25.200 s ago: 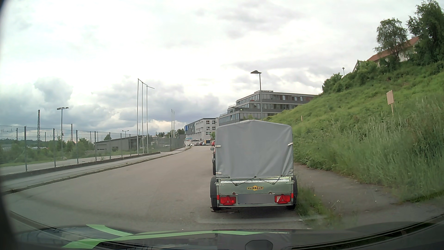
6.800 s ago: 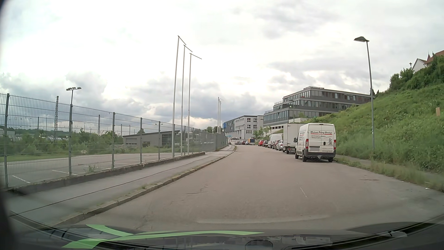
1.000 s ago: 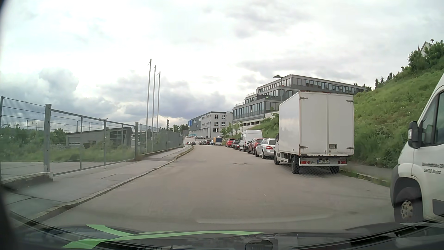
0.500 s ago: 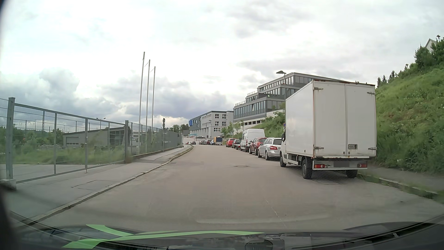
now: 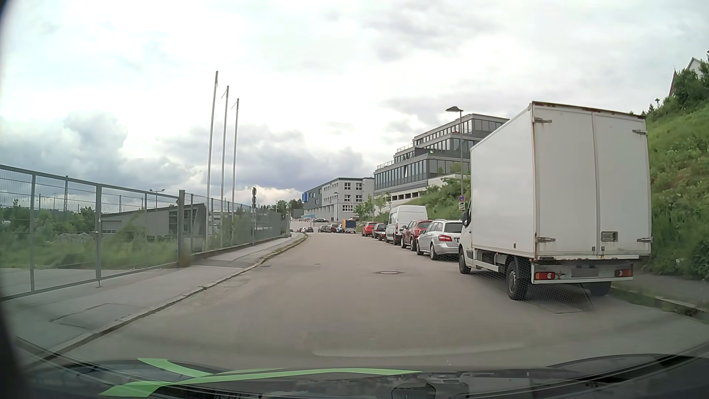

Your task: Follow the waypoints while adhering to traffic rules and regulations

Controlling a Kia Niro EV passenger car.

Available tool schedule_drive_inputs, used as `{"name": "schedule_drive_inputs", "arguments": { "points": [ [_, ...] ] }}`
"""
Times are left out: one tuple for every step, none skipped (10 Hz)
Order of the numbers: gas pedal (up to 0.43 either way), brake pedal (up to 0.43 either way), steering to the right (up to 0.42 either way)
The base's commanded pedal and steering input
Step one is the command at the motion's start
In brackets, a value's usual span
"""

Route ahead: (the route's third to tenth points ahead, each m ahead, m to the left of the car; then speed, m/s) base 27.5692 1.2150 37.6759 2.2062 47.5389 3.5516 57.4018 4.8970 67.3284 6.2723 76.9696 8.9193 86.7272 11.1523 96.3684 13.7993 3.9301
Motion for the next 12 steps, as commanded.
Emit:
{"name": "schedule_drive_inputs", "arguments": {
  "points": [
    [0.059,0.0,-0.008],
    [0.059,0.0,-0.008],
    [0.059,0.0,-0.008],
    [0.059,0.0,-0.008],
    [0.059,0.0,-0.008],
    [0.059,0.0,-0.008],
    [0.059,0.0,-0.009],
    [0.059,0.0,-0.009],
    [0.059,0.0,-0.009],
    [0.059,0.0,-0.009],
    [0.059,0.0,-0.009],
    [0.059,0.0,-0.009]
  ]
}}
